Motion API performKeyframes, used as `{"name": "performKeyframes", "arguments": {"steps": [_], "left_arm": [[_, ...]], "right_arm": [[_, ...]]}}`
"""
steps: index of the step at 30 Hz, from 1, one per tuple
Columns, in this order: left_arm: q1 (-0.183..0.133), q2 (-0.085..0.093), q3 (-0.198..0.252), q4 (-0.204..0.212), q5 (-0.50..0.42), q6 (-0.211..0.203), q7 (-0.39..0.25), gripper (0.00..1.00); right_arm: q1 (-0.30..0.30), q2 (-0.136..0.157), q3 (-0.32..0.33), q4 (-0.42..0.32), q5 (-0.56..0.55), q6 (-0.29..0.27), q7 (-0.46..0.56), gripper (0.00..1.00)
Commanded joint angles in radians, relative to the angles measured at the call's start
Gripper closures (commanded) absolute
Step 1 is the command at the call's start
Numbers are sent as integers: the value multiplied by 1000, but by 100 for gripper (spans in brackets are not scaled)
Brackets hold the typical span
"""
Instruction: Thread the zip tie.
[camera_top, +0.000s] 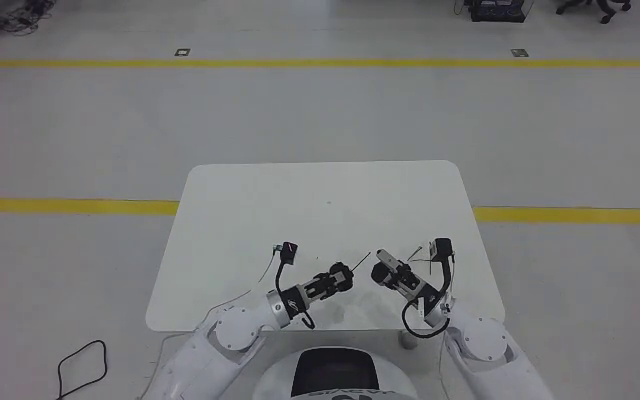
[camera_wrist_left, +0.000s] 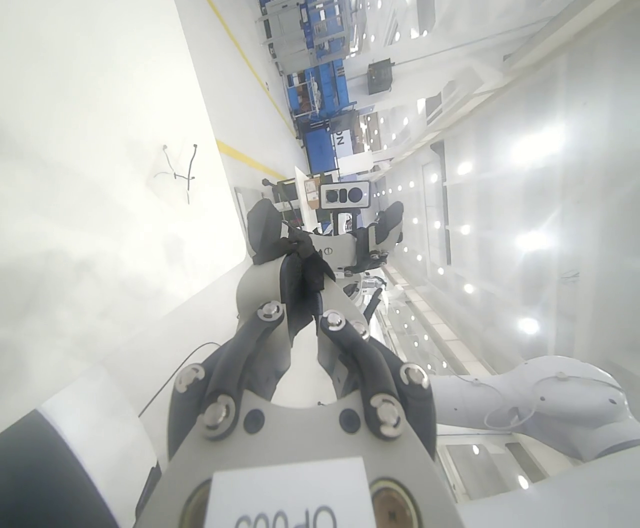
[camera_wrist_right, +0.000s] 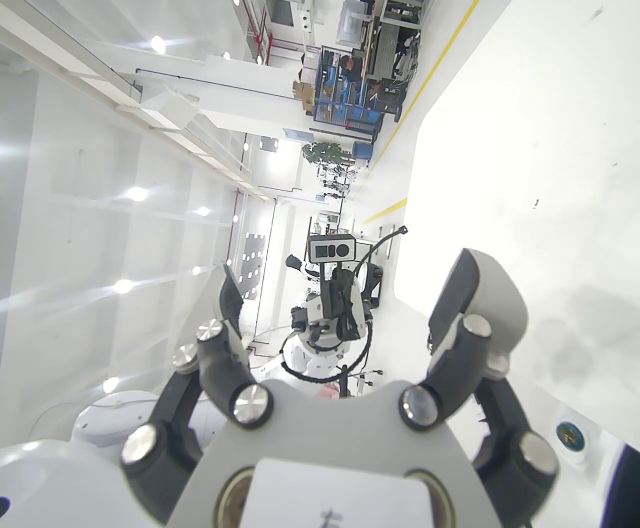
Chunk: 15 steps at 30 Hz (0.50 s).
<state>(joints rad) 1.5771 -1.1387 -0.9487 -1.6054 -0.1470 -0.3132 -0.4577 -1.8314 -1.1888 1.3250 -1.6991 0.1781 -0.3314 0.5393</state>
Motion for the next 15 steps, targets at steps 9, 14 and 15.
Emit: {"name": "performKeyframes", "arguments": {"steps": [9,14,15], "left_arm": [[-13,31,-70,27,-202,-27,-319,100],[-12,42,-105,46,-312,-27,-480,100],[-13,43,-109,58,-317,-26,-482,100]], "right_arm": [[81,28,99,96,157,-9,447,0],[112,31,118,139,204,-9,603,0],[118,30,121,153,217,-9,631,0]]}}
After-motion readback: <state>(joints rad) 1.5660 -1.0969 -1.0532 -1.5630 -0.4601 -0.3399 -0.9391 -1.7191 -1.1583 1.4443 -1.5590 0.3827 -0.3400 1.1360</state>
